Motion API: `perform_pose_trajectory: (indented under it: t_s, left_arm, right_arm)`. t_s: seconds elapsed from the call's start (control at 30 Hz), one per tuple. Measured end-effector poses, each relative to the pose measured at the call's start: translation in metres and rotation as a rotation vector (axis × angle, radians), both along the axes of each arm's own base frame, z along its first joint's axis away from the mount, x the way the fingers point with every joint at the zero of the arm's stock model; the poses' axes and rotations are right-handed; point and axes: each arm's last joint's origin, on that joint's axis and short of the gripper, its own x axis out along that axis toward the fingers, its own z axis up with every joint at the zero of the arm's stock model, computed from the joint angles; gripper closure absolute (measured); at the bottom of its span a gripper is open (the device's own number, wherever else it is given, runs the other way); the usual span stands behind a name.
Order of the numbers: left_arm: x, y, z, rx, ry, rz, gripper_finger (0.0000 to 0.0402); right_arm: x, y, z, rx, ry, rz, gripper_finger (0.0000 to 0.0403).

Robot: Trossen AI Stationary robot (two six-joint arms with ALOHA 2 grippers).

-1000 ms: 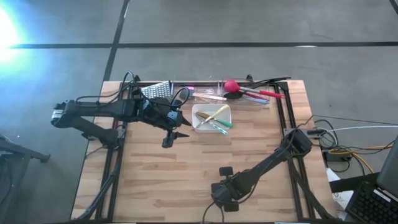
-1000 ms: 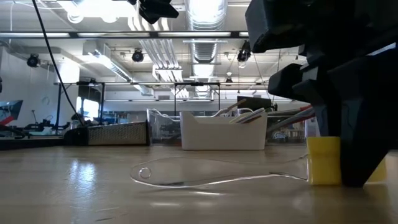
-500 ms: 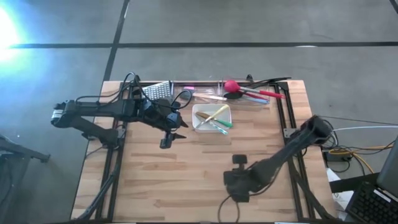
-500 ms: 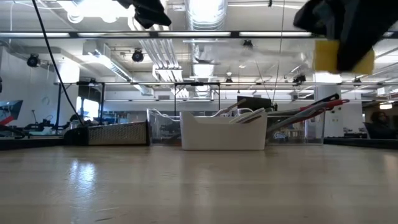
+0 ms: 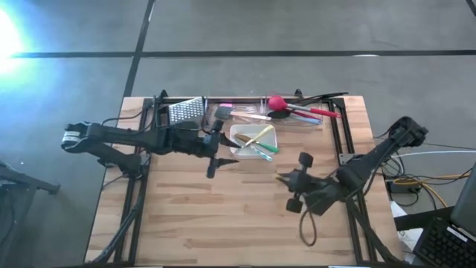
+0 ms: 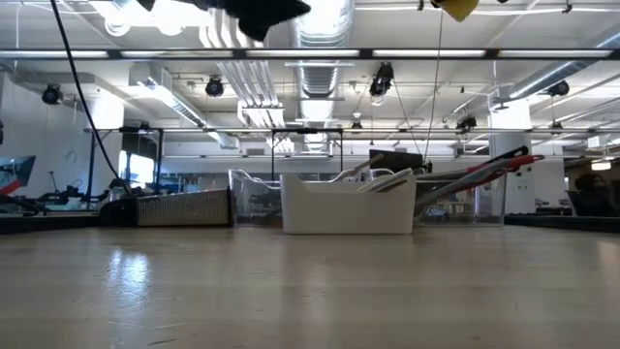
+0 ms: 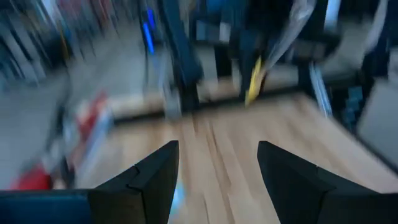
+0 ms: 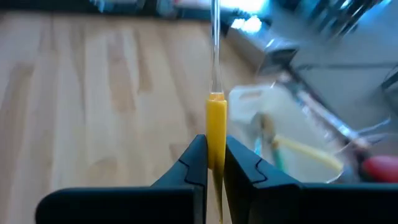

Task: Pick & Place Kitchen Items
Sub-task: Put the yellow spatula into the left transparent bin

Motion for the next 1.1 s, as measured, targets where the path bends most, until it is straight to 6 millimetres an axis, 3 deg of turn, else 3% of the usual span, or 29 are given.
perform_pose_trajectory:
  t_s: [0.17,0.3,0.43,0.67,0.93,1.03,1.1]
  left_arm:
    - [-0.001,0.0,0.006,0.033,-0.345,-0.008,0.0177]
    - [0.001,0.001,0.009,0.041,-0.499,-0.004,0.0177]
    - [0.01,0.001,0.014,0.051,-0.542,-0.012,0.0177]
    - [0.039,-0.003,0.037,0.048,-0.591,-0.178,0.0177]
    - [0.07,-0.004,0.056,0.058,-0.636,-0.213,0.018]
    - [0.077,-0.003,0.06,0.06,-0.642,-0.212,0.0205]
    - [0.08,-0.003,0.06,0.062,-0.627,-0.212,0.0242]
  right_arm:
    - [-0.008,-0.015,0.004,-0.007,-0.177,-0.024,0.0385]
    - [-0.003,-0.021,0.008,-0.041,-0.33,0.012,0.0385]
    - [0.004,-0.029,0.01,-0.104,-0.414,0.047,0.0385]
    - [0.014,-0.048,0.01,-0.101,-0.43,0.05,0.0385]
    - [0.016,-0.05,0.014,-0.097,-0.437,0.078,0.0385]
    - [0.016,-0.05,0.014,-0.098,-0.433,0.078,0.0385]
    - [0.016,-0.05,0.013,-0.097,-0.429,0.079,0.0385]
